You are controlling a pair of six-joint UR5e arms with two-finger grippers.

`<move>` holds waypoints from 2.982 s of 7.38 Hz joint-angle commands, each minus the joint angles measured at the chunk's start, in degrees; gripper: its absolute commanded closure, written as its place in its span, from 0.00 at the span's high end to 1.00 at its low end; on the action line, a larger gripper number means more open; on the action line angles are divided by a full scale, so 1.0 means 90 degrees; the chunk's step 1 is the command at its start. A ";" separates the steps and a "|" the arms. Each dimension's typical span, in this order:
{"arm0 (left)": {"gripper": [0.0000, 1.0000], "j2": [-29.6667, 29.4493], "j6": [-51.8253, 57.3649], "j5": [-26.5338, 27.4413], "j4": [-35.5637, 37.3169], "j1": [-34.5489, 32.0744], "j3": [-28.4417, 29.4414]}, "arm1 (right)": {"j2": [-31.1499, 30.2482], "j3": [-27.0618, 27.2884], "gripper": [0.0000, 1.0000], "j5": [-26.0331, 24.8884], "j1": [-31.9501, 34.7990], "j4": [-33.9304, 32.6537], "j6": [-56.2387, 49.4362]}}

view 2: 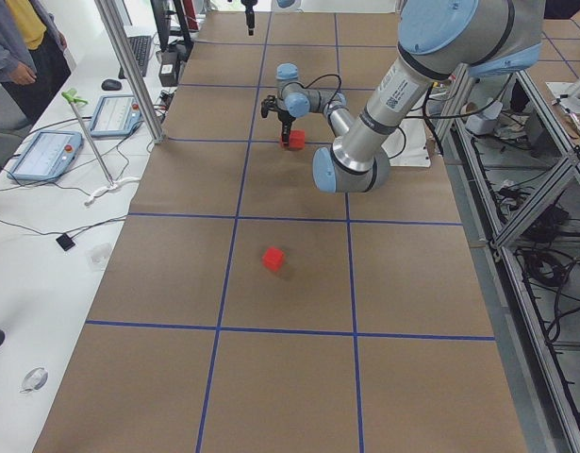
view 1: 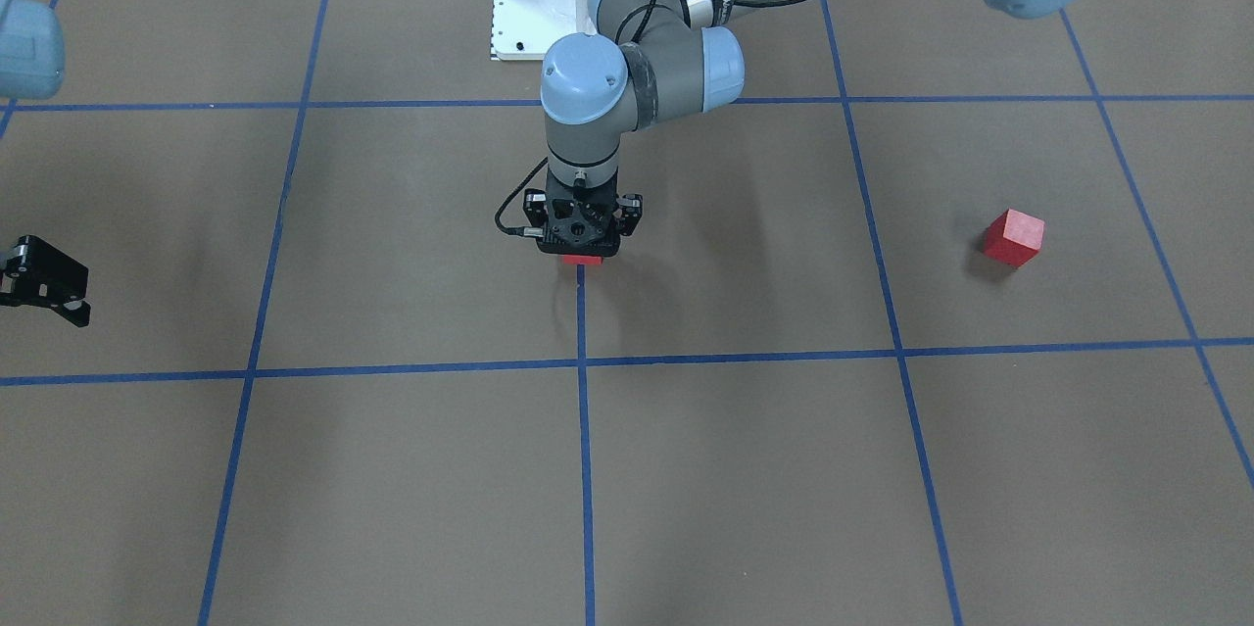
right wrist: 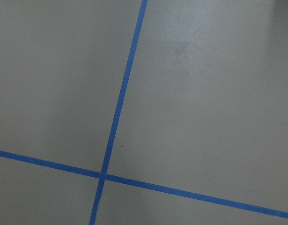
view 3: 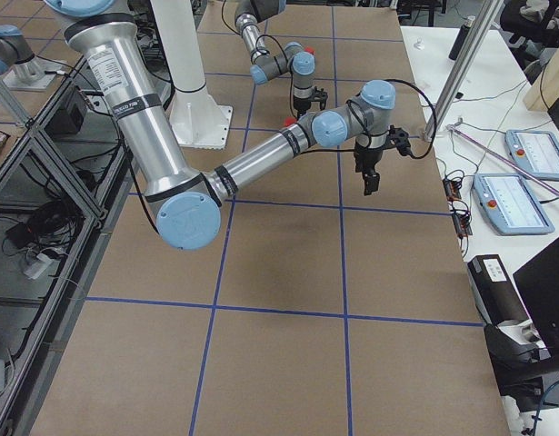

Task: Form red blocks into L shape at center
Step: 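Lower the held cube against the center cube, farther from the robot, then open the left gripper and lift it off the placed cube, then move the left gripper to the remaining red cube and lower onto it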

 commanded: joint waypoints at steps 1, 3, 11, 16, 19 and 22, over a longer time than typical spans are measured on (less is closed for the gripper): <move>0.99 0.0005 0.0004 0.0000 0.0000 0.0004 -0.0001 | 0.0000 0.0000 1.00 0.0000 0.0000 -0.0001 0.0010; 1.00 -0.0014 0.0004 0.0000 0.0010 0.0004 -0.0030 | 0.0000 0.0000 1.00 0.0000 0.0000 0.0008 0.0010; 1.00 0.1453 0.1063 -0.0059 0.1269 -0.0980 -0.2827 | 0.0020 -0.0019 1.00 -0.0010 -0.0068 0.0008 0.0010; 1.00 0.3665 0.4580 -0.0397 0.1113 -0.2047 -0.4170 | 0.0010 0.0000 1.00 -0.0039 -0.0078 0.0008 0.0000; 1.00 0.4394 0.5237 -0.1002 0.0736 -0.2417 -0.4113 | 0.0010 0.0000 1.00 -0.0039 -0.0078 0.0008 0.0000; 1.00 0.5996 0.5238 -0.1201 -0.1349 -0.2817 -0.3637 | 0.0020 0.0010 1.00 -0.0039 -0.0107 0.0008 0.0000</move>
